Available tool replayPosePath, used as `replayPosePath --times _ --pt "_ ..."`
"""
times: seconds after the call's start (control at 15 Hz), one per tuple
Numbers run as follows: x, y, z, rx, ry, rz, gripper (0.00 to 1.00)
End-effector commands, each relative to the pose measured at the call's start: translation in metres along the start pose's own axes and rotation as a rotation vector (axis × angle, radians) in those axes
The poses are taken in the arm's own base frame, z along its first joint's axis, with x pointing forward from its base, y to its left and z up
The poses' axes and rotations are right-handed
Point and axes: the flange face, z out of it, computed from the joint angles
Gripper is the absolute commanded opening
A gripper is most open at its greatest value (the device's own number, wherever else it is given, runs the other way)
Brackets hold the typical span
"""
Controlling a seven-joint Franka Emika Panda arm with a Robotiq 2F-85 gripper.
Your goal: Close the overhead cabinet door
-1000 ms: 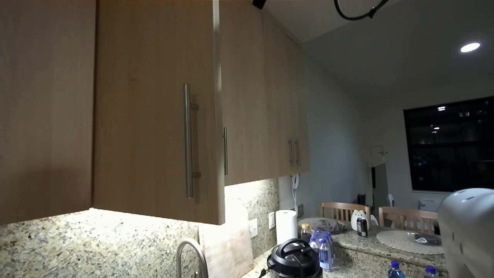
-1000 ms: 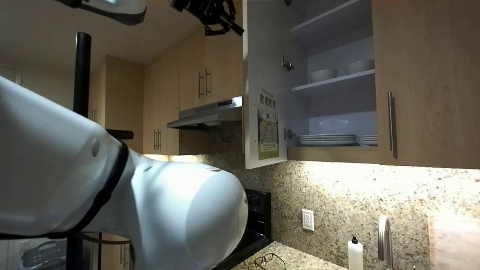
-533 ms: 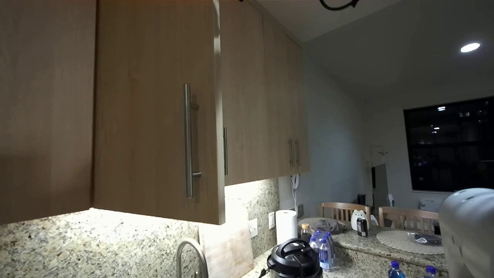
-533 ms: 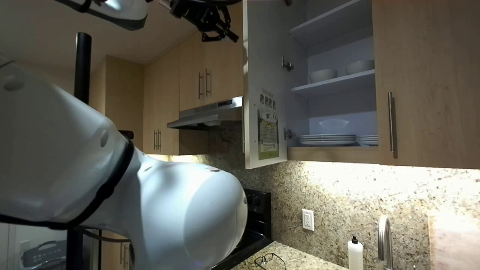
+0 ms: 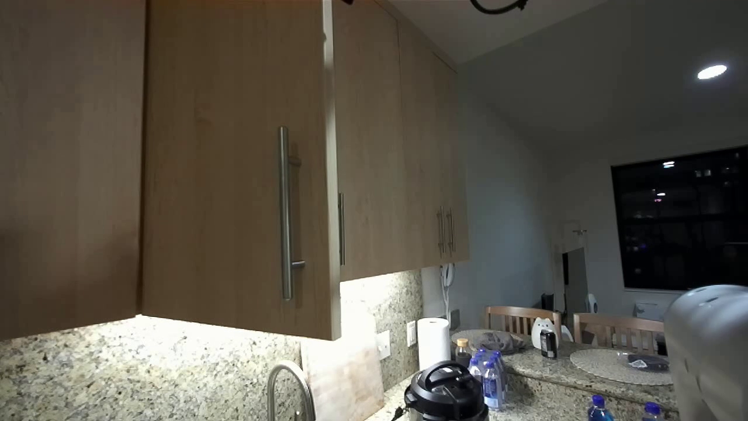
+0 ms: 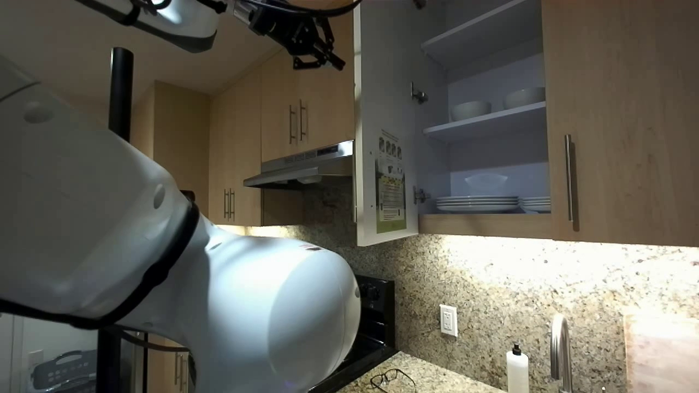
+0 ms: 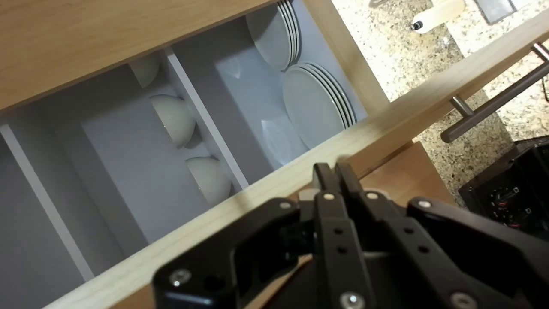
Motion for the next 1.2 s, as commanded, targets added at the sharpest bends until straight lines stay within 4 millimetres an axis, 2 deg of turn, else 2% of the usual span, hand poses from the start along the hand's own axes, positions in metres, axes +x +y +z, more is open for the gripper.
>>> replayPosePath --times 0.0,0.67,1.13 --pt "0.012 0.003 0.006 -0.011 0.008 -0.080 0.07" --pt "0.033 0.007 0.008 -0.016 0.082 -0.222 0.07" --pt "0.048 0.023 0.033 -0.035 0.089 -0.256 0.06"
